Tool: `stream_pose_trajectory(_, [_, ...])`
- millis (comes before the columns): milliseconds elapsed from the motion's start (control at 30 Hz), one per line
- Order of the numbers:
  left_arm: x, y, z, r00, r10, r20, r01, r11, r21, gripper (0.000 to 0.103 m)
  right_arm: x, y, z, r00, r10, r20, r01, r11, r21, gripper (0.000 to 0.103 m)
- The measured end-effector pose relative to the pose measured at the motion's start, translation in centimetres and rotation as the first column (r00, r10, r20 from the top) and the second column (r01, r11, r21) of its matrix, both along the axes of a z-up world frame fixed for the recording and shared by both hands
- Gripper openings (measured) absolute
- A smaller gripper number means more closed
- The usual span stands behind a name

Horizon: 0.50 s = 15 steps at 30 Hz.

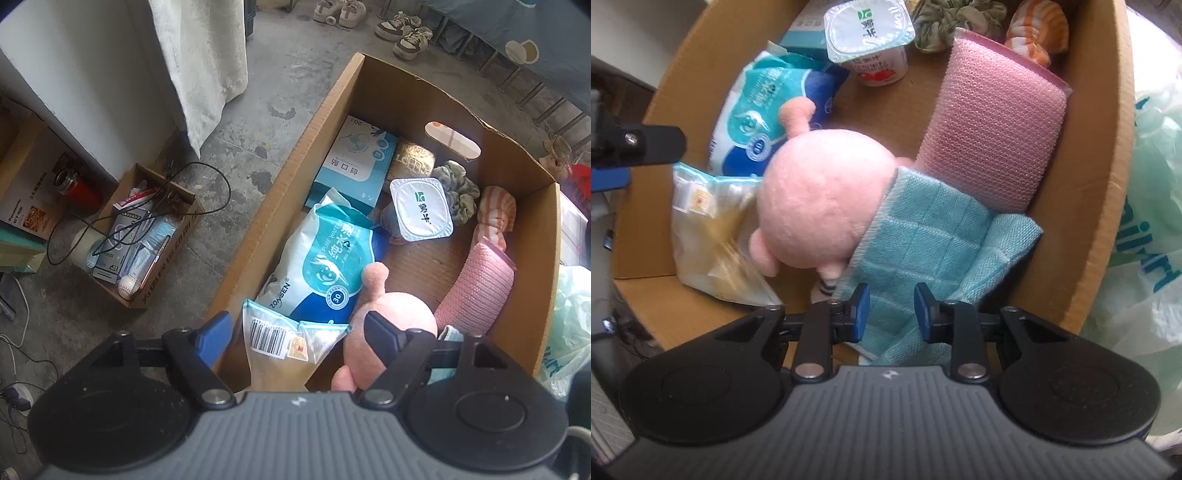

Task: Organize soft objects
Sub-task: 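Open the left gripper to drop the snack bag while the right lowers the towel into the box, then open the right gripper to release the towel and lift both grippers away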

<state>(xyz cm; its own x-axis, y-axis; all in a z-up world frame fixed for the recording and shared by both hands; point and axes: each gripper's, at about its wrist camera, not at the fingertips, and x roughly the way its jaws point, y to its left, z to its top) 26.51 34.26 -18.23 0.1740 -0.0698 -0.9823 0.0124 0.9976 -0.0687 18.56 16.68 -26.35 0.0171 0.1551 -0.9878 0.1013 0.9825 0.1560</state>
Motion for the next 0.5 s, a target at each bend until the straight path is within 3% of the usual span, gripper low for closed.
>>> stream_pose_trajectory(133, [-0.1, -0.2, 0.4, 1.000, -0.002, -0.002, 0.002, 1.000, 0.000, 0.083, -1.3, -1.1, 2.1, 0.997, -0.028, 0.072, 0.024, 0.998, 0.055, 0.030])
stream_pose_trajectory(167, [-0.2, -0.3, 0.5, 1.000, -0.005, -0.001, 0.005, 1.000, 0.001, 0.083, -1.9, -1.5, 2.8, 0.995, -0.035, 0.092, 0.029, 0.997, 0.066, 0.036])
stream_pose_trajectory(200, [-0.3, -0.4, 0.7, 1.000, -0.009, 0.000, 0.009, 1.000, 0.003, 0.084, -2.3, -2.0, 3.6, 0.993, -0.048, 0.110, 0.040, 0.997, 0.072, 0.049])
stream_pose_trajectory(300, [-0.6, -0.9, 1.1, 1.000, -0.030, 0.003, 0.030, 1.000, 0.006, 0.087, -3.4, -3.5, 5.9, 0.979, -0.104, 0.173, 0.093, 0.993, 0.075, 0.075])
stream_pose_trajectory(500, [-1.5, -2.3, 1.8, 0.997, -0.075, -0.011, 0.075, 0.997, -0.003, 0.094, -5.5, -6.1, 10.0, 0.935, -0.159, 0.316, 0.143, 0.987, 0.073, 0.086])
